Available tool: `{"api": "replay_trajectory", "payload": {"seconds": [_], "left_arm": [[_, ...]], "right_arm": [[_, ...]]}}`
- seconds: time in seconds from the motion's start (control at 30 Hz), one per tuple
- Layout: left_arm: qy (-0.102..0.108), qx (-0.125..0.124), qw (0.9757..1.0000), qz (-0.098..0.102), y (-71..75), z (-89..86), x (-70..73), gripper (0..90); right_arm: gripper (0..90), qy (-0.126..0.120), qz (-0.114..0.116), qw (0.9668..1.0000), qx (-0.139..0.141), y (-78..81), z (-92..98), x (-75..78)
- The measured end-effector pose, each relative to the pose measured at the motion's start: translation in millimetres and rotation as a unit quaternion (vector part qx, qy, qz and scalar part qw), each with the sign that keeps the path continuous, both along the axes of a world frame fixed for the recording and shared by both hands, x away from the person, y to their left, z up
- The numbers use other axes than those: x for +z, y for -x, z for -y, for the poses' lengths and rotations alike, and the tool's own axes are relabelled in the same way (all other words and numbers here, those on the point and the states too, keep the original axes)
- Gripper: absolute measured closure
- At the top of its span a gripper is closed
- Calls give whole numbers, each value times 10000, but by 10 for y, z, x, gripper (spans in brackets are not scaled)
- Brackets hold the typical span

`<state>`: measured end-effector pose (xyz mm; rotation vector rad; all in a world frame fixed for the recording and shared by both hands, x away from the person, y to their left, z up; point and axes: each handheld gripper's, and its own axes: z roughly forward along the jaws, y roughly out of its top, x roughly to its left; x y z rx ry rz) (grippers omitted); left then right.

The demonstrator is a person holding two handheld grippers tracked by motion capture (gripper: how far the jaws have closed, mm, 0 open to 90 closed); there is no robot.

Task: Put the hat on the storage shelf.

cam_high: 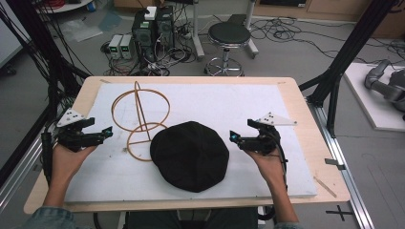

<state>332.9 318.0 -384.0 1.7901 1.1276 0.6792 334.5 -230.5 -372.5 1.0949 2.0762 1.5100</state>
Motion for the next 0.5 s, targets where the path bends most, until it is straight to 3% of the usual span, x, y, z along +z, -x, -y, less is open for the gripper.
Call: {"api": "replay_trajectory", "payload": {"seconds": [0.5], "left_arm": [[-3,-12,10000,14,2,-6,11,215]], "right_arm": [[106,138,162,9973,707,139,-483,42]]}}
